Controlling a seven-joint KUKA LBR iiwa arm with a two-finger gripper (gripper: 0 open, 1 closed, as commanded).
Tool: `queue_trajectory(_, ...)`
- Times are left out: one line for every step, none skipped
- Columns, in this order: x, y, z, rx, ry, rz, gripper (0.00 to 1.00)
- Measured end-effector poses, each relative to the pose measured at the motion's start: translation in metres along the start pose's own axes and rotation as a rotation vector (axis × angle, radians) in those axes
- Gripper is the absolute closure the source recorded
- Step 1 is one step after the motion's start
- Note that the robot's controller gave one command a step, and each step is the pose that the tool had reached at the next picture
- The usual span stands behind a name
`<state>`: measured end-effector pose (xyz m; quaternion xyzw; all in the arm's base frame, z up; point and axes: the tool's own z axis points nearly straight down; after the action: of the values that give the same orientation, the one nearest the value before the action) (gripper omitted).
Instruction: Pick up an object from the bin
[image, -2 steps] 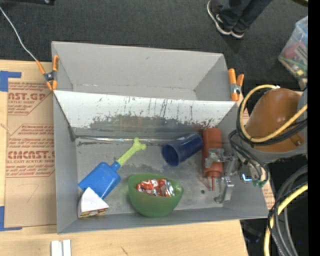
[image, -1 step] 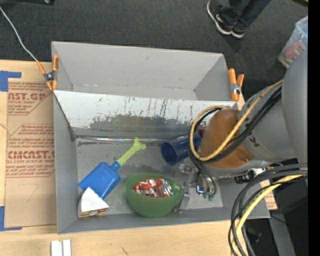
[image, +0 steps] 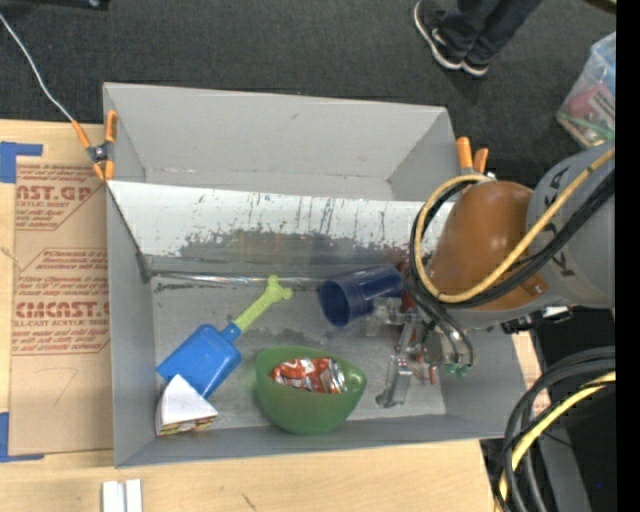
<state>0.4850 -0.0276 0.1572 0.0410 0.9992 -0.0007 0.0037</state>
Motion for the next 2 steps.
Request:
queue_trajectory(0.0,0.047,0.06,-0.001,0.02,0.379,0.0)
queue_trajectory(-0.008,0.06,0.088,0.0,0.001,0.199,0.0)
